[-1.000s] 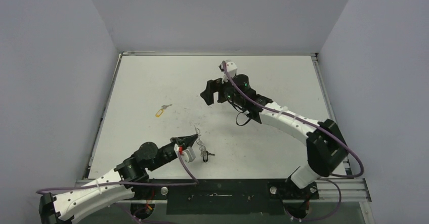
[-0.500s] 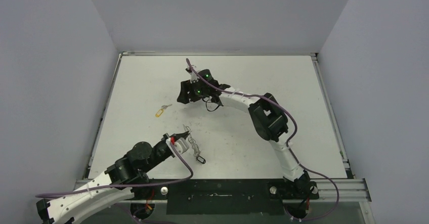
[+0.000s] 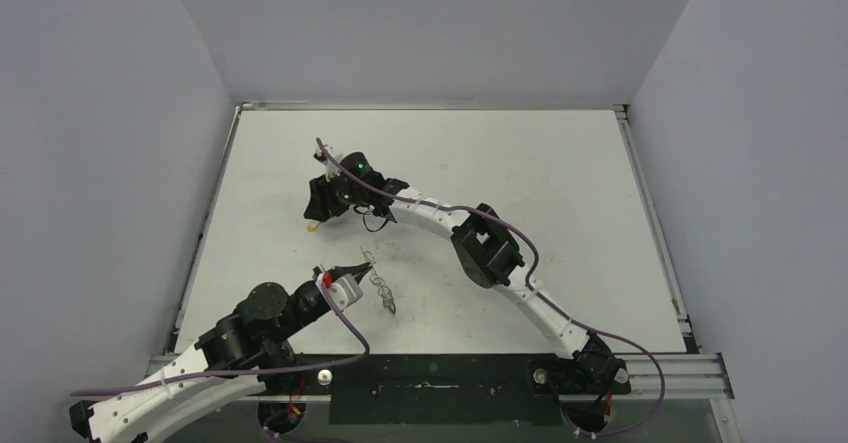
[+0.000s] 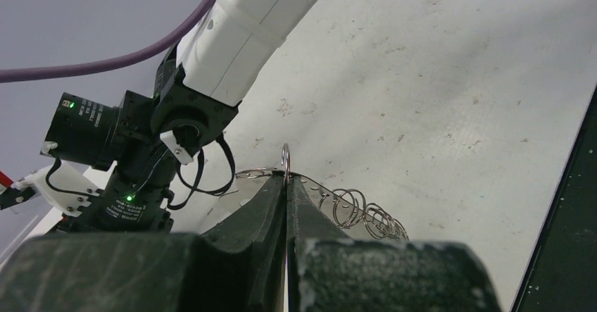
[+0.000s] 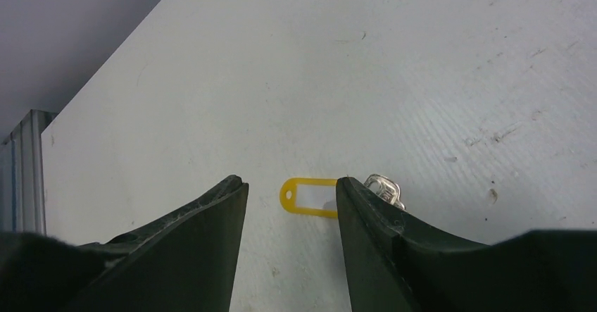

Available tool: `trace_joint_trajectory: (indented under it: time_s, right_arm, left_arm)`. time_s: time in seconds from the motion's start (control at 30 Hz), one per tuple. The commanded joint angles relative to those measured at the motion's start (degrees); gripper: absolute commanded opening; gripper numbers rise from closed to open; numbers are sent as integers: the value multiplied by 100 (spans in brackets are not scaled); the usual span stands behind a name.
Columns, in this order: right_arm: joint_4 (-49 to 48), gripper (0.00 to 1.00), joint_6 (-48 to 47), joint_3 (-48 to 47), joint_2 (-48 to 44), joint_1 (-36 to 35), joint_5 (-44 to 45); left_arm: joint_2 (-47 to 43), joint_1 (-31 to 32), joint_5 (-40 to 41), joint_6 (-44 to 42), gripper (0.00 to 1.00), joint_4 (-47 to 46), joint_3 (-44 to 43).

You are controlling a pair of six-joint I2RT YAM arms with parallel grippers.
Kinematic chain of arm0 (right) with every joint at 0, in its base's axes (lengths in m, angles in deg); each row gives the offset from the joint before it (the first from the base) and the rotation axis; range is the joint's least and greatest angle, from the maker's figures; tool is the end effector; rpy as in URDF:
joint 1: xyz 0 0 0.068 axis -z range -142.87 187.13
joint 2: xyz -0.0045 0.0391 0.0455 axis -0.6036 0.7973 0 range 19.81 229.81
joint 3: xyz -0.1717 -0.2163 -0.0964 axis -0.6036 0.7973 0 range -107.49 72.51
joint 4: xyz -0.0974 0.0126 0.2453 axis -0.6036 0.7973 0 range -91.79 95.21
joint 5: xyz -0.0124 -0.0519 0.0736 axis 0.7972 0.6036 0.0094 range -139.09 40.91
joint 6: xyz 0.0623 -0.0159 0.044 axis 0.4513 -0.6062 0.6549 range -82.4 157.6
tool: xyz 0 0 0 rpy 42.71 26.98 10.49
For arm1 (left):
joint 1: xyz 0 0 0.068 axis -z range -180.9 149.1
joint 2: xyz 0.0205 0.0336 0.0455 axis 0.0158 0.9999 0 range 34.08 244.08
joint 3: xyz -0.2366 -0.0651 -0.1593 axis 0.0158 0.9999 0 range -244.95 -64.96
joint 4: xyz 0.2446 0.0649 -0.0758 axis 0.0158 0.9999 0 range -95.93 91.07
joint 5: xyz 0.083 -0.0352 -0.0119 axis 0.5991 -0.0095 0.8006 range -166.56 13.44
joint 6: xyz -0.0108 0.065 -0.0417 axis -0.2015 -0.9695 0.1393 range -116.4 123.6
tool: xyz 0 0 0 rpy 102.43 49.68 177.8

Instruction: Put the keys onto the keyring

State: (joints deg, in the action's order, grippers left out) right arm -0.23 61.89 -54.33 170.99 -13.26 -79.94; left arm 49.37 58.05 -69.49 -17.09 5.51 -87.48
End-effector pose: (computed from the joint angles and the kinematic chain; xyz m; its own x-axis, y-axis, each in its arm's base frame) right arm 0.3803 0.5131 0.1459 -0.6468 -0.2277 -0.7279 -0.7564 0.3134 0.5741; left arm 0.0709 -0.1019 0.2690 0.2426 0.2768 -0.9298 0.7496 0.5549 0.3608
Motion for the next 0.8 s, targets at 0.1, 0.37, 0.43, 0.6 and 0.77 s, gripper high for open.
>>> trace_joint_trajectory:
  time_s: [0.1,0.37,0.43,0.6,0.77]
  right_arm:
    - [583,50,-531,-1220,588,-179,932]
    - [971,48,-1060,-719,411,-245,1630]
    - [1062,39,-1239,-418,261,-283,1775]
    - [741,20,-1471,888,-354,-327,1949]
    - [407,1,-1388,2276,-1283,-237,2014]
  left_arm:
    - [-339,35,-206,235,0,-10,-279]
    - [-488,29,-179,337,0,74,-245]
    - [-471,28,-180,344,0,68,-244]
    - [-440,28,-169,360,0,82,-267]
    - [-433,30,-167,408,0,57,-224]
